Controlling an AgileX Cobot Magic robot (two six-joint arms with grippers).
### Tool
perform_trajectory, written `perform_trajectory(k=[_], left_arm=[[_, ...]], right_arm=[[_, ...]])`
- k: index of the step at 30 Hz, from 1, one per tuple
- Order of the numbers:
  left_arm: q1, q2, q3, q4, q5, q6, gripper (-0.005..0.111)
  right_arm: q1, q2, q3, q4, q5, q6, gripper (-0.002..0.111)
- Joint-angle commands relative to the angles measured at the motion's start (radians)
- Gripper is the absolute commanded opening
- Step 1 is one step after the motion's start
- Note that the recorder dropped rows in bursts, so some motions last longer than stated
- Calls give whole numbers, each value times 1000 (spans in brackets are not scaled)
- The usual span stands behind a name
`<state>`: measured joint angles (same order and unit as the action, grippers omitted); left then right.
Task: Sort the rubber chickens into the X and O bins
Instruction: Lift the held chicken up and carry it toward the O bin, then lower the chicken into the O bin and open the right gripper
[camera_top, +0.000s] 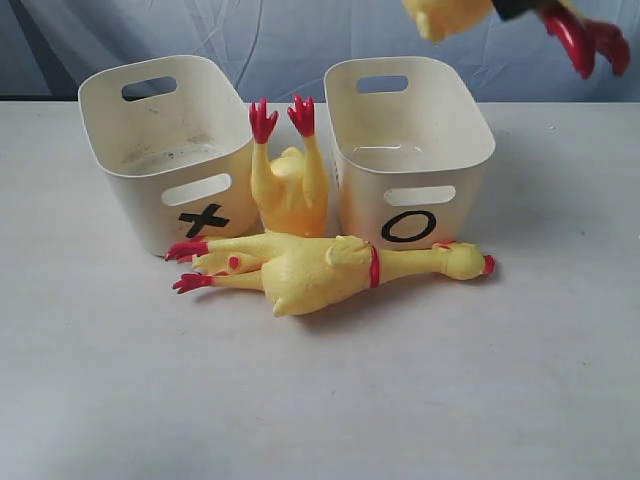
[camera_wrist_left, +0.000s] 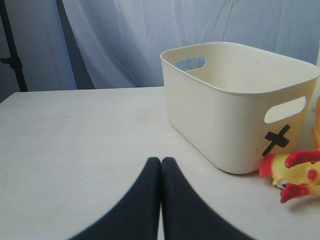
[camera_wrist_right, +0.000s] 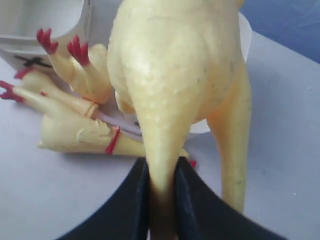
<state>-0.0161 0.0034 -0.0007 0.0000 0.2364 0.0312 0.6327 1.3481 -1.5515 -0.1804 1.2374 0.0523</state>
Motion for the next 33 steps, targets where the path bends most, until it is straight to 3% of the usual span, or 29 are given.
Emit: perform_trajectory(k=[1,9,33], left_arm=[[-7,-3,1,0,3,-4,0],[-7,-3,1,0,3,-4,0],[-7,-3,1,0,3,-4,0]], right_arm=[[-5,-14,148,-26,-16,4,-1],[-5,-9,295,-46,-16,4,-1],[-5,98,237,-137,-16,-16,-1]])
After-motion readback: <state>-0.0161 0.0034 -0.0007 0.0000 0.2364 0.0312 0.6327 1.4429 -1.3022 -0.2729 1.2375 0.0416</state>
